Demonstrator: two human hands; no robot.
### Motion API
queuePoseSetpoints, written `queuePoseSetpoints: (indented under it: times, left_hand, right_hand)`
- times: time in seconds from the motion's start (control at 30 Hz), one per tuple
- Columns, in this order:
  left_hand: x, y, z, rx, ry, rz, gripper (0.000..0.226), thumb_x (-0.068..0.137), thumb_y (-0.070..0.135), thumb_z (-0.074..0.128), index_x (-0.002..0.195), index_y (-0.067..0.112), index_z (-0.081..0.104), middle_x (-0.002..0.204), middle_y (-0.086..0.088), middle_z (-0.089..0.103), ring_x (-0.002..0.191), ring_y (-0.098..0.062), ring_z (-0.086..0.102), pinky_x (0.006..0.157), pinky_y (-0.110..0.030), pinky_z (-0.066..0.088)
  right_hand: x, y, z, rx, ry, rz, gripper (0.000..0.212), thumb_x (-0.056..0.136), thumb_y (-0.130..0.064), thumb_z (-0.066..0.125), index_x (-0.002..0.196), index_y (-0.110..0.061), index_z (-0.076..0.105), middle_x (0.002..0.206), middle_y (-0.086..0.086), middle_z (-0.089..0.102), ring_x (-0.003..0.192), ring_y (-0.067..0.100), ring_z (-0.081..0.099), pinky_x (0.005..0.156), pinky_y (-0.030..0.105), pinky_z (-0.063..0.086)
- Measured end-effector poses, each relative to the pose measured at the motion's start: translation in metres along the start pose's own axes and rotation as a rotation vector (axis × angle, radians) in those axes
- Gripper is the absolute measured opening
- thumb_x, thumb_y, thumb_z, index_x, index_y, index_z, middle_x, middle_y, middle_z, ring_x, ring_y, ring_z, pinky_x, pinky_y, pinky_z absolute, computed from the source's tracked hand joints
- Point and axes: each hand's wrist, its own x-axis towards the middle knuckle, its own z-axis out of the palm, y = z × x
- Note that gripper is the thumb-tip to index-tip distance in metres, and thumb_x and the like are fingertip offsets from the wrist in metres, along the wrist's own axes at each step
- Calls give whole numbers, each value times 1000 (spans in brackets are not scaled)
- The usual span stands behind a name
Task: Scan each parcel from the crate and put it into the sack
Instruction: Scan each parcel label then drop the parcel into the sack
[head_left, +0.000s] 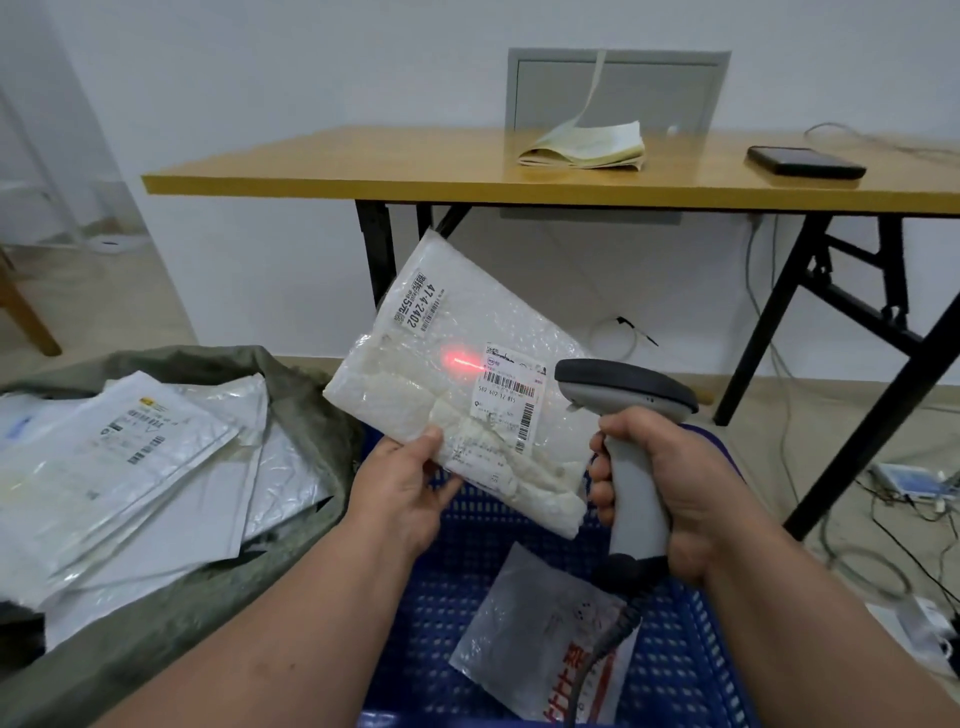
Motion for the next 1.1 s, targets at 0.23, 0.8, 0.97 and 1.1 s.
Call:
queuePoseSetpoints:
  times: [0.23,0.8,0.97,1.1]
  left_hand:
    - [0,5,-3,-23,2,8,13,93,2,60,97,14,62,109,-10,70,101,-25,65,74,-47,58]
    - [-13,41,-23,-7,39,105,14,94,3,59,97,16,61,116,-9,68,108,-25,63,93,-53,52]
    - [-21,90,-53,-91,120,190,13,93,3,60,91,16,60,89,-5,74,76,-18,73,68,-41,61]
    - [-30,126,-86,-201,239,251,11,94,5,61,97,15,60,101,-7,71,95,-22,69,80,-44,58]
  right_hand:
    - [1,2,1,-8,-6,1,15,84,-23,63,77,-10,62,58,7,59,42,16,54,40,25,46]
    - [0,-1,20,-130,45,-55,17,85,-23,67,82,-7,65,58,8,62,43,17,56,42,27,47]
    - [5,1,44,-180,14,-79,19,86,-26,67,88,-7,65,57,5,64,45,15,59,42,28,48]
    - [9,5,71,-220,-30,-95,20,88,-26,66,90,-7,64,58,6,64,47,18,60,48,29,48]
